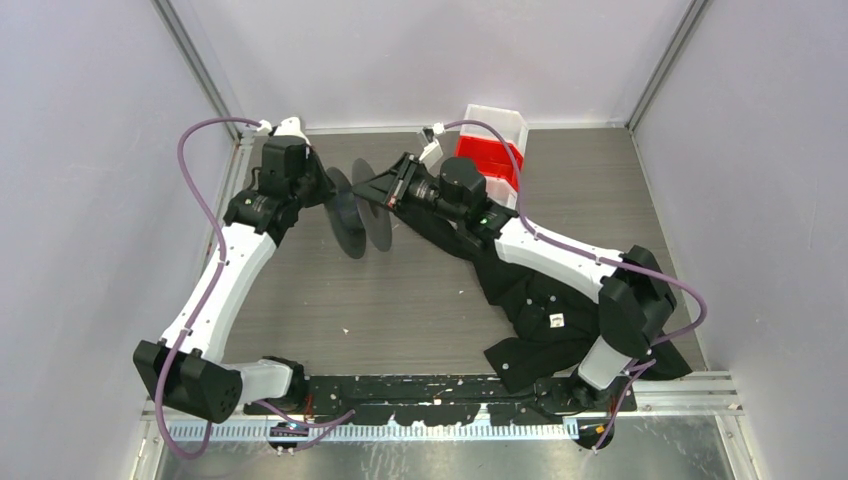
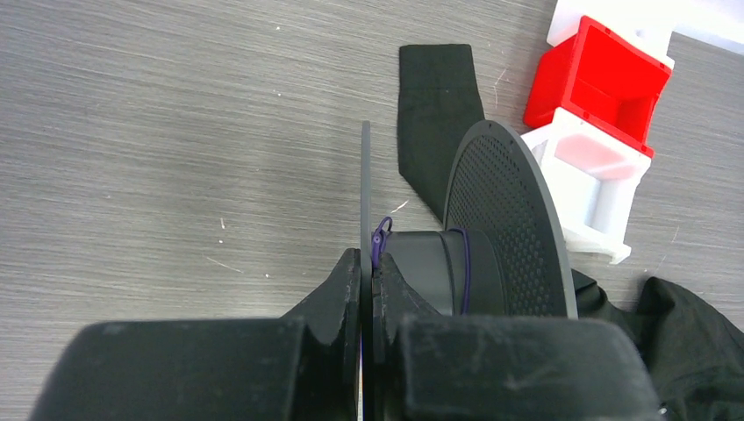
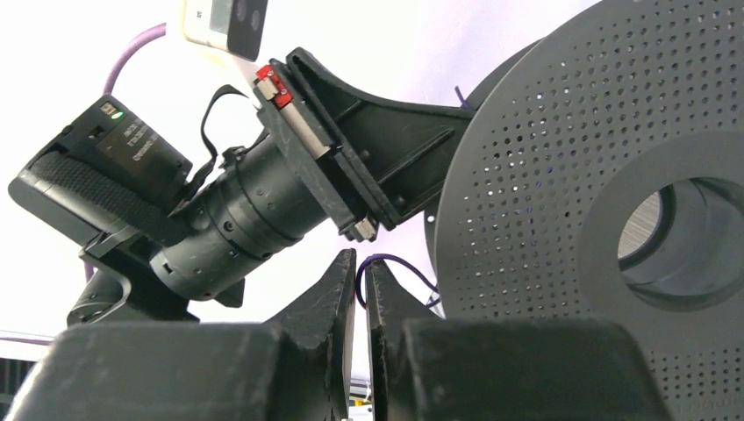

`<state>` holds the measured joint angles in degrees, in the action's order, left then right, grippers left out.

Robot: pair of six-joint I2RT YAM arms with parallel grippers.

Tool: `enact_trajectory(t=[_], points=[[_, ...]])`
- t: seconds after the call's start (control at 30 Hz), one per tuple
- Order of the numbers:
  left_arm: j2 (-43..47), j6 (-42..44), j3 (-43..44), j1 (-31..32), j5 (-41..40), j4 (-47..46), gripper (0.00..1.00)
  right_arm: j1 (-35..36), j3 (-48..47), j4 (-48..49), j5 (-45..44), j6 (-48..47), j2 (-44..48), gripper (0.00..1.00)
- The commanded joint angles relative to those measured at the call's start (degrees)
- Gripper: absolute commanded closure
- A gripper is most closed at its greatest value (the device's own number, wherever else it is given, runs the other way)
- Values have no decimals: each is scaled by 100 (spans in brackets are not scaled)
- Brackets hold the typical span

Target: Wrap the cables

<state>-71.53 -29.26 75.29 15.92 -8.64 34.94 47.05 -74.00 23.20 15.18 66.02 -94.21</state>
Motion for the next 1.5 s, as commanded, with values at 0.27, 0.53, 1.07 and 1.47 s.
enact_trajectory(t=[0.27, 0.53, 1.07, 1.47], points=[[-18, 459, 261, 25, 659, -274, 100, -120, -485, 396, 87, -16, -250, 78], [-14, 1044, 460, 25, 818, 118, 100, -363, -651, 277, 384, -124, -295, 88], [-96, 618, 2593, 25, 128, 1018, 100, -478, 2320, -105, -1654, -3912, 2082, 42], [-539, 336, 4509, 25, 405, 1586, 100, -120, 2751, 2121, -2083, -3623, 893, 40]])
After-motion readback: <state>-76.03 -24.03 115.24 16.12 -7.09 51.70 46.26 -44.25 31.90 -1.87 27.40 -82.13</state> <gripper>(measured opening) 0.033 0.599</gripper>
